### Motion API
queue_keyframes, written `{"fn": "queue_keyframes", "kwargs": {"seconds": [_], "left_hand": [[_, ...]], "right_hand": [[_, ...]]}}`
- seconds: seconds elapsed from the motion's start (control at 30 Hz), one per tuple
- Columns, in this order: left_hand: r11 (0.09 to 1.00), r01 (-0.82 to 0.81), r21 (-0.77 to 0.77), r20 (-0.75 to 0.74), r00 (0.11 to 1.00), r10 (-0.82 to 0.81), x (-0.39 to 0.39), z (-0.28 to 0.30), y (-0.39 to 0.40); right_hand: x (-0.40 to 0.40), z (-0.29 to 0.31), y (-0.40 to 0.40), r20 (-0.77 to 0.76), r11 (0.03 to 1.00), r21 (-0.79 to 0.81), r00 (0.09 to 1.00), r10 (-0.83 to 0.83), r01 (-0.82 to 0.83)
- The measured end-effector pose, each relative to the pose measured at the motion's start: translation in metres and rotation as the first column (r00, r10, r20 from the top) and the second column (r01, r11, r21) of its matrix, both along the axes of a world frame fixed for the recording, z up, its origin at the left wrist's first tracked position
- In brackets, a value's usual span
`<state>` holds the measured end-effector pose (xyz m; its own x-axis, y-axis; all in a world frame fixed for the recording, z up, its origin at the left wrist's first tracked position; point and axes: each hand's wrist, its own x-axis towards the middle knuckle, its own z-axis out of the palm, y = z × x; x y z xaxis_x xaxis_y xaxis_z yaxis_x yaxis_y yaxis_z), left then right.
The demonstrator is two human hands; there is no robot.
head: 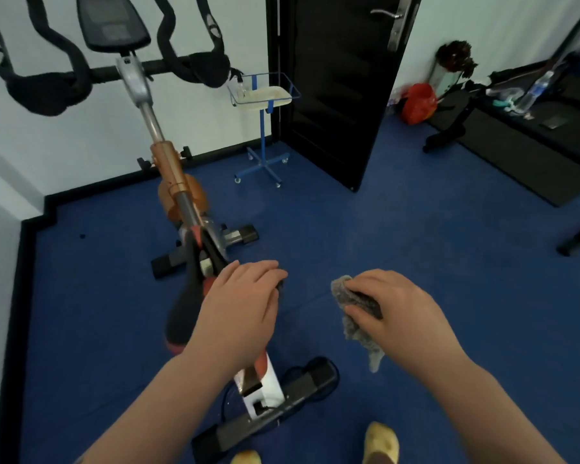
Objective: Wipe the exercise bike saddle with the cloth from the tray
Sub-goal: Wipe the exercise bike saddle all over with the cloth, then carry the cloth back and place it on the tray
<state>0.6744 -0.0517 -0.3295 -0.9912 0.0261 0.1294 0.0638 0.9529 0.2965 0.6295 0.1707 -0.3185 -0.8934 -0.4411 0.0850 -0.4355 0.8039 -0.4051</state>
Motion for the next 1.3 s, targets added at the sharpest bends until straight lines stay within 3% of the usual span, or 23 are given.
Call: {"fn": "queue_keyframes", "kwargs": {"seconds": [0.13, 0.37, 0.57, 0.7, 0.93, 1.3], "left_hand": [[0.998, -0.056, -0.019, -0.003, 0.998, 0.056, -0.029, -0.008, 0.047], [0.955, -0.29, 0.064, 0.049, 0.957, 0.287, -0.072, -0.014, 0.154], [0.939, -0.342, 0.03, 0.061, 0.939, 0.34, -0.106, 0.001, 0.2], [0.928, -0.373, 0.004, 0.074, 0.925, 0.372, -0.132, -0.002, 0.207], [0.919, -0.39, 0.059, 0.022, 0.921, 0.39, -0.22, -0.015, 0.207], [0.856, -0.509, 0.088, 0.039, 0.861, 0.507, -0.361, -0.015, 0.139]], "right_hand": [[-0.043, -0.006, 0.05, -0.01, 0.999, 0.01, 0.999, 0.045, -0.044], [-0.124, 0.004, 0.154, 0.045, 0.973, 0.15, 0.985, 0.168, -0.173], [-0.183, 0.008, 0.197, 0.054, 0.988, 0.023, 0.987, 0.148, -0.15], [-0.222, 0.002, 0.202, 0.071, 0.986, -0.039, 0.984, 0.162, -0.16], [-0.308, -0.006, 0.18, 0.072, 0.969, 0.0, 0.966, 0.247, -0.248], [-0.457, -0.002, 0.111, 0.082, 0.942, 0.041, 0.941, 0.329, -0.333]]}}
